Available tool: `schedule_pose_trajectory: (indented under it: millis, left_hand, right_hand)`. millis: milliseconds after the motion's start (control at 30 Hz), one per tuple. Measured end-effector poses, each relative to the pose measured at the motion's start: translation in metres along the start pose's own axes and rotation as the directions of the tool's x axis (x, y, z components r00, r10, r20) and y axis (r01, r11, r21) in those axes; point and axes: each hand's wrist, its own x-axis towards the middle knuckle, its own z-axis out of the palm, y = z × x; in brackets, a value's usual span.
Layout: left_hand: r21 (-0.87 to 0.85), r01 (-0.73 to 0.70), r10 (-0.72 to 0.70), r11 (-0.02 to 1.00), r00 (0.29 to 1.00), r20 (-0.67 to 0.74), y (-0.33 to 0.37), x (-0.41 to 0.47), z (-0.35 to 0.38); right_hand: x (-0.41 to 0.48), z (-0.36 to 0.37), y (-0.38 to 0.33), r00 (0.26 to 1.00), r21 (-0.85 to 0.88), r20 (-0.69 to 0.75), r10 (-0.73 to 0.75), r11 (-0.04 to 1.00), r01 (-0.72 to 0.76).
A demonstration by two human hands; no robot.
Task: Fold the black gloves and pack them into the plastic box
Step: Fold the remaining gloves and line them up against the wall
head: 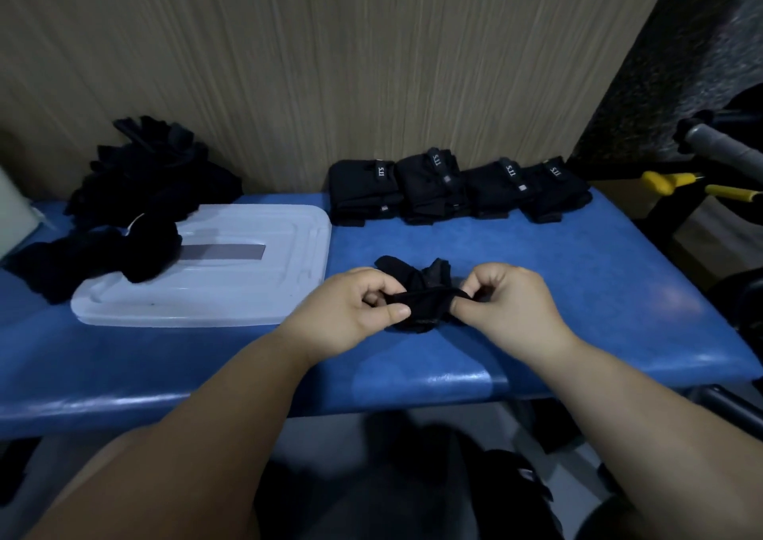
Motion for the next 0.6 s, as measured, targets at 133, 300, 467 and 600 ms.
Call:
schedule_pose_trajectory:
  millis: [133, 300, 467, 600]
  left_hand:
    - [-0.059, 0.02, -0.016, 0.998, 0.997, 0.072, -0.001, -0.002, -0.002]
    - [0.007, 0.011, -0.01, 1.0, 0.995, -0.099, 0.0, 0.001, 0.003]
    - [0.006, -0.008, 0.009, 1.0, 0.975, -0.222, 0.003, 0.002, 0.011]
    - [-0.03, 0.029, -0.036, 0.999, 0.947, -0.318, 0.003, 0.002, 0.017]
  right_hand:
    - [-0.001, 0.0, 0.0, 1.0, 0.015, -0.016, -0.009, 1.0, 0.009]
    - [-0.004, 0.0, 0.0, 0.999, 0.012, -0.025, -0.036, 0.999, 0.036]
    - [-0.006, 0.005, -0.004, 0.988, -0.054, -0.066, -0.142, 0.989, 0.139]
    - [-0.005, 0.01, -0.005, 0.977, -0.028, -0.087, -0.195, 0.981, 0.193]
